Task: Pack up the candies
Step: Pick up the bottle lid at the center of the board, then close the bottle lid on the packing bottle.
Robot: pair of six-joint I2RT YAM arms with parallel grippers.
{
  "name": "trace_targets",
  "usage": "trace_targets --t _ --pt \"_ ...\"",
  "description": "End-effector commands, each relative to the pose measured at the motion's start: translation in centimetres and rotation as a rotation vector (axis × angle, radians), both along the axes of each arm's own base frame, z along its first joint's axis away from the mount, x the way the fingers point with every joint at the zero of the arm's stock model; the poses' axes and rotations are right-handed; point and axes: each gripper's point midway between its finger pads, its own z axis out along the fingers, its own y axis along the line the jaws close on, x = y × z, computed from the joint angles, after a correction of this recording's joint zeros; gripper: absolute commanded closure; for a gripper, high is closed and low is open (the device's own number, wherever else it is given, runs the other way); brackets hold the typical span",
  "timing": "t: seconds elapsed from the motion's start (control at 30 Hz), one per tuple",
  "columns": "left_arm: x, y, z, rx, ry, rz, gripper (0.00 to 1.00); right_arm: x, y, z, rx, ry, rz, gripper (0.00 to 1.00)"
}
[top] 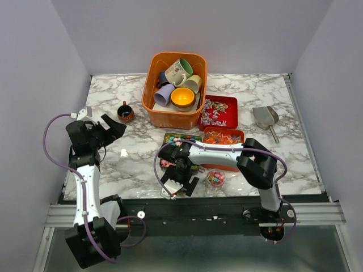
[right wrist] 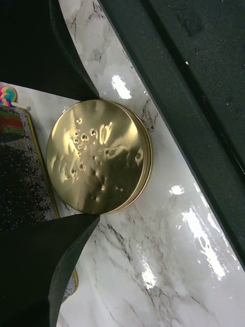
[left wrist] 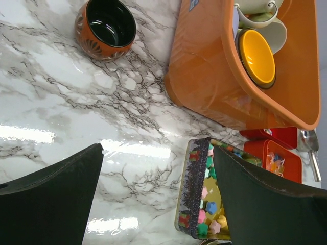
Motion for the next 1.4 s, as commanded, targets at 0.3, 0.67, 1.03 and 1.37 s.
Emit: trace_targets --t 0.3,0.67,1.03,1.37 --pt "-0.1 -0.2 0.2 -0.016 -0.04 -0.001 0.01 -0.3 -1.7 -0.2 -0.063 -0.006 -0.076 0.21" --pt "1.1 -4.6 2.8 0.021 -0.178 -0.209 0.01 -2.2 -4.6 11.5 0.061 0.039 -0.244 0.22" --pt "-3.4 -14.3 1.4 0.168 -0.236 -0.649 0.01 0.0 -16.2 10.6 -0.049 -0.017 -0.561 0.21" --pt "-4.9 -15.4 0.2 0.127 -0.205 -0.707 0.01 1.5 -16.2 8.0 -0.033 -0.08 -0.67 0.21"
